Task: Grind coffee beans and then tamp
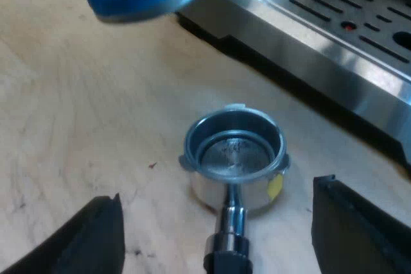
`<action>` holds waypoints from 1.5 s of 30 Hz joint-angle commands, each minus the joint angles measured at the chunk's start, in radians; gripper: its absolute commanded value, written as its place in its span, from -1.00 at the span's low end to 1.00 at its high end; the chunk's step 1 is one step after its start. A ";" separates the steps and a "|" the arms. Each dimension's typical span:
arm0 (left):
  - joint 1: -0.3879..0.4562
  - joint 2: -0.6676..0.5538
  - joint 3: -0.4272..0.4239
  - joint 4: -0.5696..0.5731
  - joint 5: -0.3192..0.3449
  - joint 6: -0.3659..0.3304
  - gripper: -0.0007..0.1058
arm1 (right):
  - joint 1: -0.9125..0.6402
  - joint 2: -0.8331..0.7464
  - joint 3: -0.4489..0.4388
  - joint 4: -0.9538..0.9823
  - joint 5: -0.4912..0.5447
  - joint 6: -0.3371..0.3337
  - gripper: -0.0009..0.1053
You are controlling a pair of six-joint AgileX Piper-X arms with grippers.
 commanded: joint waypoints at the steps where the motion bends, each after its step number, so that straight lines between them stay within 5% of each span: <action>1: -0.018 0.021 -0.011 -0.032 0.011 -0.011 -0.98 | 0.000 -0.008 -0.004 -0.014 -0.022 -0.012 0.20; 45: -0.022 0.324 -0.011 -0.224 0.052 0.008 -0.98 | 0.000 -0.008 -0.004 -0.014 -0.022 -0.006 0.20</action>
